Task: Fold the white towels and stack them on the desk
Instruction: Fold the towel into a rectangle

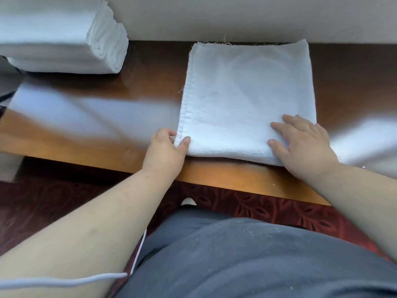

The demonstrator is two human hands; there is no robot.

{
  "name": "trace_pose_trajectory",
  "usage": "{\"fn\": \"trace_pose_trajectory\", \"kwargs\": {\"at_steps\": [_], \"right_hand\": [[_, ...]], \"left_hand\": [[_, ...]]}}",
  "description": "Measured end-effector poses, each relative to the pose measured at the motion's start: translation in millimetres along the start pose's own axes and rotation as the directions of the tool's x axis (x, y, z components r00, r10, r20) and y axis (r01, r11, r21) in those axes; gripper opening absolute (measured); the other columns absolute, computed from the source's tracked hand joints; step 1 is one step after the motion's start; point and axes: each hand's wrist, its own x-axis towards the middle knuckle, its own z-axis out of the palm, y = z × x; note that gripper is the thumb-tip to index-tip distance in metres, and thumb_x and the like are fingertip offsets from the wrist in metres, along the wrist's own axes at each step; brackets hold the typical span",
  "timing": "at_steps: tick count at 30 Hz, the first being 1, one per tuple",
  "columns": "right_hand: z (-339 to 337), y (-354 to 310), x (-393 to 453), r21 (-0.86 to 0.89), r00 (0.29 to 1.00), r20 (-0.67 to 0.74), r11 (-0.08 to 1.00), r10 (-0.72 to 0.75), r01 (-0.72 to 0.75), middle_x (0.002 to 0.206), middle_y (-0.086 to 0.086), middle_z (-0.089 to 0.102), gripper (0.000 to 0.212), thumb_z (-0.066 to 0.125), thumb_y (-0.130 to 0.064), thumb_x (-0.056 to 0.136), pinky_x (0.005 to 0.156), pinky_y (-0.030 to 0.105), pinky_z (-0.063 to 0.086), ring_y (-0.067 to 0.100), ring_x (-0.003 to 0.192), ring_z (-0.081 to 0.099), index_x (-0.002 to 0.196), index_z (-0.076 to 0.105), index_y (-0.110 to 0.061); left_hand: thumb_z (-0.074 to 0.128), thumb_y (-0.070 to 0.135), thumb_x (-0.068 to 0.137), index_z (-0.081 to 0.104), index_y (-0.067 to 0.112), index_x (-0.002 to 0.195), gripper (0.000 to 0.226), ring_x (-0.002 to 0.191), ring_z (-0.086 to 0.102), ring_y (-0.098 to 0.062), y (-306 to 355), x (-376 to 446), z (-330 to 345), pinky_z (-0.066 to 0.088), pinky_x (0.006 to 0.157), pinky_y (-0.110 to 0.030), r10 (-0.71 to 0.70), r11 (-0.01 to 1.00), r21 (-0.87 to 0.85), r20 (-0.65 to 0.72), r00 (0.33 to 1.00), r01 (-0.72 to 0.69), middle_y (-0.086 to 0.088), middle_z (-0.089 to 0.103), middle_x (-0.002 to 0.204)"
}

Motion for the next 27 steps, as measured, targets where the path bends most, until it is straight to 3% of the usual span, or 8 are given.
{"fn": "trace_pose_trajectory", "kwargs": {"at_steps": [3, 8, 13, 17, 19, 21, 24, 27], "right_hand": [[4, -5, 2, -0.031, 1.000, 0.012, 0.999, 0.023, -0.023, 0.159, -0.004, 0.032, 0.056, 0.039, -0.056, 0.094, 0.120, 0.052, 0.014, 0.018, 0.150, 0.016, 0.145, 0.045, -0.035], [0, -6, 2, 0.119, 0.998, -0.001, 0.991, 0.065, -0.065, 0.156, -0.005, 0.037, 0.057, 0.046, -0.057, 0.089, 0.119, 0.045, 0.021, 0.018, 0.147, 0.021, 0.141, 0.052, -0.035], [-5, -12, 5, 0.040, 0.996, 0.052, 0.997, 0.070, -0.072, 0.157, -0.008, 0.033, 0.054, 0.046, -0.056, 0.092, 0.114, 0.048, 0.024, 0.017, 0.147, 0.018, 0.143, 0.048, -0.037], [-9, -8, 4, 0.290, 0.982, -0.081, 0.946, 0.171, -0.141, 0.153, -0.004, 0.039, 0.041, 0.056, -0.041, 0.094, 0.114, 0.036, 0.024, 0.020, 0.142, 0.022, 0.133, 0.059, -0.031], [-11, -4, 6, 0.380, 0.953, -0.172, 0.910, 0.248, -0.169, 0.152, -0.001, 0.039, 0.039, 0.058, -0.035, 0.094, 0.106, 0.027, 0.024, 0.024, 0.141, 0.024, 0.133, 0.058, -0.028], [-12, 3, 12, 0.414, 0.929, -0.172, 0.880, 0.327, -0.234, 0.151, 0.002, 0.038, 0.046, 0.059, -0.035, 0.093, 0.102, 0.029, 0.028, 0.027, 0.138, 0.031, 0.138, 0.052, -0.025], [-9, 15, 19, 0.425, 0.922, -0.046, 0.843, 0.384, -0.330, 0.149, 0.007, 0.036, 0.054, 0.059, -0.040, 0.094, 0.097, 0.036, 0.041, 0.025, 0.113, 0.053, 0.143, 0.044, -0.024], [-5, 26, 18, 0.380, 0.933, -0.030, 0.867, 0.359, -0.322, 0.147, 0.008, 0.036, 0.049, 0.057, -0.041, 0.096, 0.084, 0.031, 0.038, 0.012, 0.078, 0.052, 0.141, 0.043, -0.028]], "left_hand": [[0.054, 0.062, 0.086, 0.053, 0.030, 0.107, 0.039, 0.087, 0.060, -0.013, -2, -8, 5, 0.047, 0.073, -0.031, -0.038, 0.998, -0.055, 0.057, 0.998, 0.041, 0.010, 0.061, 0.101], [0.041, 0.050, 0.099, 0.050, 0.027, 0.105, 0.025, 0.081, 0.056, -0.015, -3, -8, 5, 0.038, 0.066, -0.032, 0.053, 0.998, -0.030, -0.023, 0.998, -0.053, 0.011, 0.060, 0.091], [0.031, 0.046, 0.103, 0.047, 0.027, 0.093, 0.027, 0.071, 0.056, -0.019, -6, -4, -1, 0.041, 0.059, -0.036, 0.073, 0.997, 0.025, -0.059, 0.996, -0.072, 0.004, 0.059, 0.074], [0.029, 0.055, 0.099, 0.043, 0.031, 0.098, 0.028, 0.068, 0.057, -0.017, -1, 0, -2, 0.038, 0.054, -0.034, 0.112, 0.989, 0.102, -0.048, 0.993, -0.107, 0.007, 0.058, 0.071], [0.031, 0.058, 0.098, 0.042, 0.028, 0.095, 0.031, 0.062, 0.053, -0.013, 3, 2, -1, 0.032, 0.049, -0.031, 0.161, 0.974, 0.171, -0.052, 0.986, -0.150, 0.008, 0.055, 0.067], [0.032, 0.053, 0.099, 0.042, 0.023, 0.091, 0.033, 0.061, 0.051, -0.015, 4, 5, 0, 0.031, 0.050, -0.033, 0.164, 0.974, 0.171, -0.059, 0.985, -0.152, 0.004, 0.055, 0.068], [0.028, 0.048, 0.102, 0.043, 0.017, 0.091, 0.036, 0.066, 0.053, -0.021, 2, 7, 1, 0.037, 0.058, -0.038, 0.127, 0.989, 0.079, -0.041, 0.991, -0.124, -0.001, 0.057, 0.073], [0.027, 0.044, 0.103, 0.043, 0.015, 0.089, 0.036, 0.072, 0.054, -0.022, 4, 10, 2, 0.043, 0.063, -0.039, 0.091, 0.995, -0.049, 0.021, 0.996, -0.090, -0.007, 0.062, 0.081]]}}
